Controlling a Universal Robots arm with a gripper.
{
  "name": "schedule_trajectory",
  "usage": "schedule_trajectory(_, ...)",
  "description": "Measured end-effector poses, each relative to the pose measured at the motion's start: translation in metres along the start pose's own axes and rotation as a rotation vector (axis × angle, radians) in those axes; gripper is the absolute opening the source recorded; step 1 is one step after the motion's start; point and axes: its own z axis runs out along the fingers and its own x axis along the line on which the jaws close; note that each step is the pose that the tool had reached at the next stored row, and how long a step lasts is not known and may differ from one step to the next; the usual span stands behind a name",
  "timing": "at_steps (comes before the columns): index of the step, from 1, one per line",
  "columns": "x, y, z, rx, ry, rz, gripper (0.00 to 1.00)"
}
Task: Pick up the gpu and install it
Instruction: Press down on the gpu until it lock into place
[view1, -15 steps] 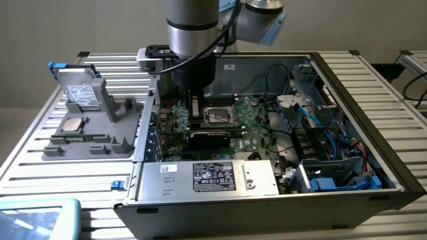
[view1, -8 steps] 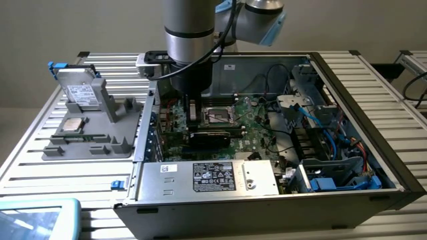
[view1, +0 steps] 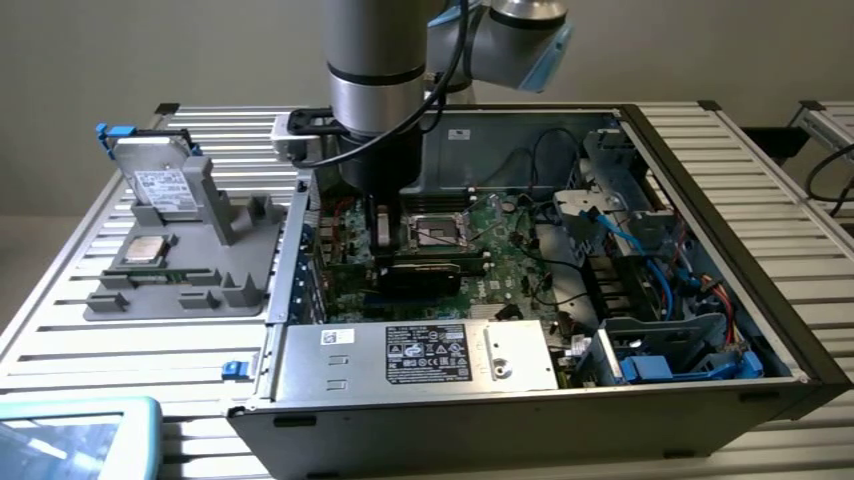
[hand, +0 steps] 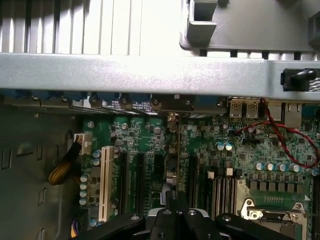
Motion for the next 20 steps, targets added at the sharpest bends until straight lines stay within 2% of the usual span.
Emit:
schedule_trajectory(12, -0.0003, 0.0026, 0.0042, -0.0003, 0.0001, 0.001, 0.11)
schedule_trajectory(20, -0.0004, 0.0032, 0.0036, 0.0011, -0.0069, 0.002, 0.11)
